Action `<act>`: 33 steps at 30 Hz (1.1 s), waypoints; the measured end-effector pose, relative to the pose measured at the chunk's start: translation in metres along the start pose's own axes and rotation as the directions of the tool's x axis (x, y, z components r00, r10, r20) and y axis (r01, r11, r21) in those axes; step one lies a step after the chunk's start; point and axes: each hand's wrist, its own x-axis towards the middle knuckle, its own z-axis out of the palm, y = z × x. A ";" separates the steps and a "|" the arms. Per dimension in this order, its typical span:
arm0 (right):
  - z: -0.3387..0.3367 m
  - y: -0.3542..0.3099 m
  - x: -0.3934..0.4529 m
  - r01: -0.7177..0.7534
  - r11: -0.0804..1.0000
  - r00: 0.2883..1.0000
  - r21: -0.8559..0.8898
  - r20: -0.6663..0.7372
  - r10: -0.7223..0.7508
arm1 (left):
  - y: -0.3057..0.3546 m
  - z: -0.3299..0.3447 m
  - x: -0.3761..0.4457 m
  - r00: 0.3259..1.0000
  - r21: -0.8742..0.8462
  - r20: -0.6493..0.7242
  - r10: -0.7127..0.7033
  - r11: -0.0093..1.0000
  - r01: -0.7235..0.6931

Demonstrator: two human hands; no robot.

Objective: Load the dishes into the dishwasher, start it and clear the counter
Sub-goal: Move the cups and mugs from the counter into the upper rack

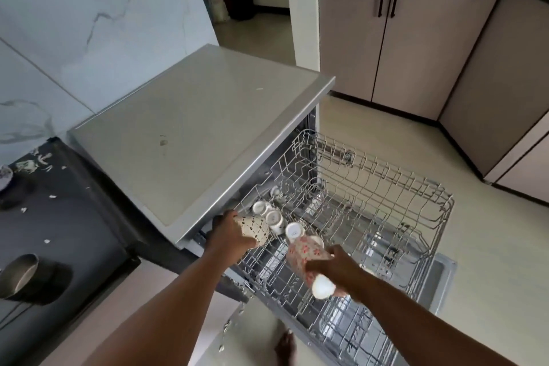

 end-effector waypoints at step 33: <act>0.130 -0.019 0.138 0.197 0.379 0.973 -0.904 0.132 -0.191 | -0.070 0.062 0.097 0.948 0.375 0.304 0.095 0.903 -0.211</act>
